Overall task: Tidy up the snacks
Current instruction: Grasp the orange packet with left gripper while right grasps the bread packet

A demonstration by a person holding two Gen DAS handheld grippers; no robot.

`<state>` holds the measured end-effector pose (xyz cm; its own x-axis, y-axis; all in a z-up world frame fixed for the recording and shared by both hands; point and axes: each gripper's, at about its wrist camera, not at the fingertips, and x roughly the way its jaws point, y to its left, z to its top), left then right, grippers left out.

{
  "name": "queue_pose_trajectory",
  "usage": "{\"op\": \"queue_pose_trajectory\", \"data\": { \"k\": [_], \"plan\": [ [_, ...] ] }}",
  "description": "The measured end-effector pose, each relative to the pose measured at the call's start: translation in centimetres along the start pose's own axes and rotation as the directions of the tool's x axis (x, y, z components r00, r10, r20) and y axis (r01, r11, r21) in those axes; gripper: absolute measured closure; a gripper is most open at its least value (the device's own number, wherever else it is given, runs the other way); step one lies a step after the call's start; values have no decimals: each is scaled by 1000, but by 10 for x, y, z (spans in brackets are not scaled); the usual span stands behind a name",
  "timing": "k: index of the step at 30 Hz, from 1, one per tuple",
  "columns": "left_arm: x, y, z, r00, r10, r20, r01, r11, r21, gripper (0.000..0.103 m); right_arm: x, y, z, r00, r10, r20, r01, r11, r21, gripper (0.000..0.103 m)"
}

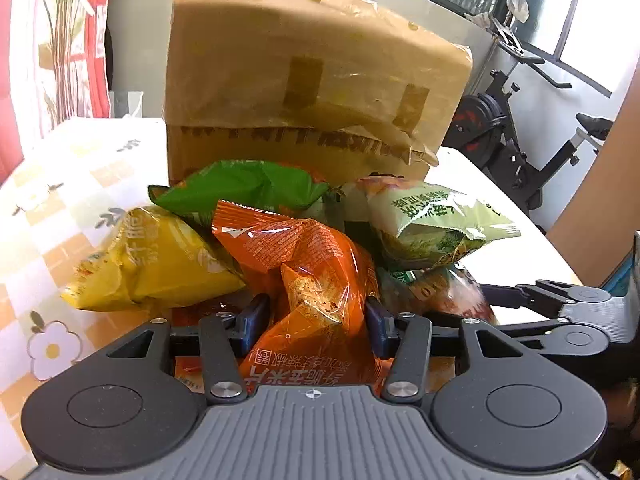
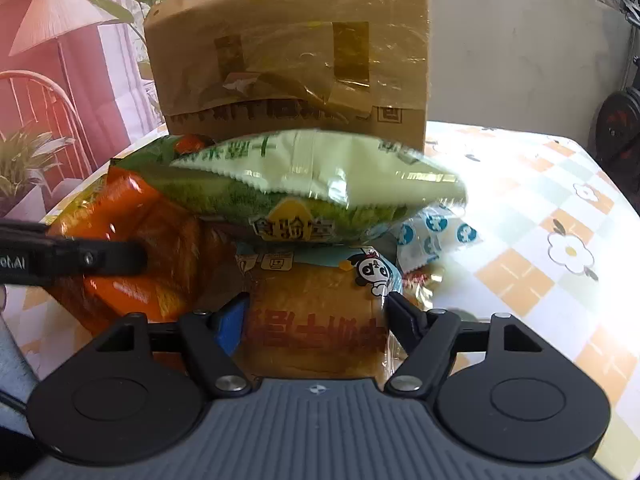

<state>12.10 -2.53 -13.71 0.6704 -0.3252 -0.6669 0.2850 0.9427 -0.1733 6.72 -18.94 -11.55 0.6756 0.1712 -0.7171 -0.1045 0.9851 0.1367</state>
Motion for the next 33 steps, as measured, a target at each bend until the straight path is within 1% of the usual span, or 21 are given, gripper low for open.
{"op": "queue_pose_trajectory", "data": {
  "k": [4, 7, 11, 14, 17, 20, 24, 27, 29, 33],
  "plan": [
    [-9, 0, 1, 1000, 13, 14, -12, 1000, -14, 50, -13, 7, -2, 1000, 14, -21, -15, 999, -28, 29],
    [-24, 2, 3, 998, 31, 49, -30, 999, -10, 50, -25, 14, -2, 999, 31, -16, -32, 998, -52, 29],
    [-45, -1, 10, 992, 59, 113, -62, 998, 26, 50, -47, 29, -1, 999, 34, 28, -31, 994, -101, 29],
    [-61, -2, 15, 984, 81, 157, -88, 995, 41, 50, -64, 33, 3, 997, 45, 70, -37, 993, -109, 30],
    [-79, 5, 18, 975, 80, 207, -86, 996, 22, 49, -84, 35, 8, 989, 75, 125, -64, 993, -96, 30],
    [-90, 8, 24, 964, 100, 246, -106, 994, 13, 49, -98, 34, 14, 981, 85, 172, -69, 993, -94, 30],
    [-99, 8, 39, 948, 119, 294, -133, 991, 26, 49, -109, 27, 35, 968, 80, 237, -66, 996, -64, 30],
    [-104, 11, 54, 936, 127, 327, -148, 988, 40, 49, -112, 22, 59, 955, 74, 287, -57, 996, -65, 30],
    [-107, 12, 66, 927, 132, 351, -160, 986, 50, 49, -111, 20, 76, 945, 66, 320, -40, 995, -88, 29],
    [-107, 13, 99, 907, 138, 398, -183, 980, 78, 49, -105, 17, 111, 916, 59, 398, 6, 987, -160, 30]
  ]
}}
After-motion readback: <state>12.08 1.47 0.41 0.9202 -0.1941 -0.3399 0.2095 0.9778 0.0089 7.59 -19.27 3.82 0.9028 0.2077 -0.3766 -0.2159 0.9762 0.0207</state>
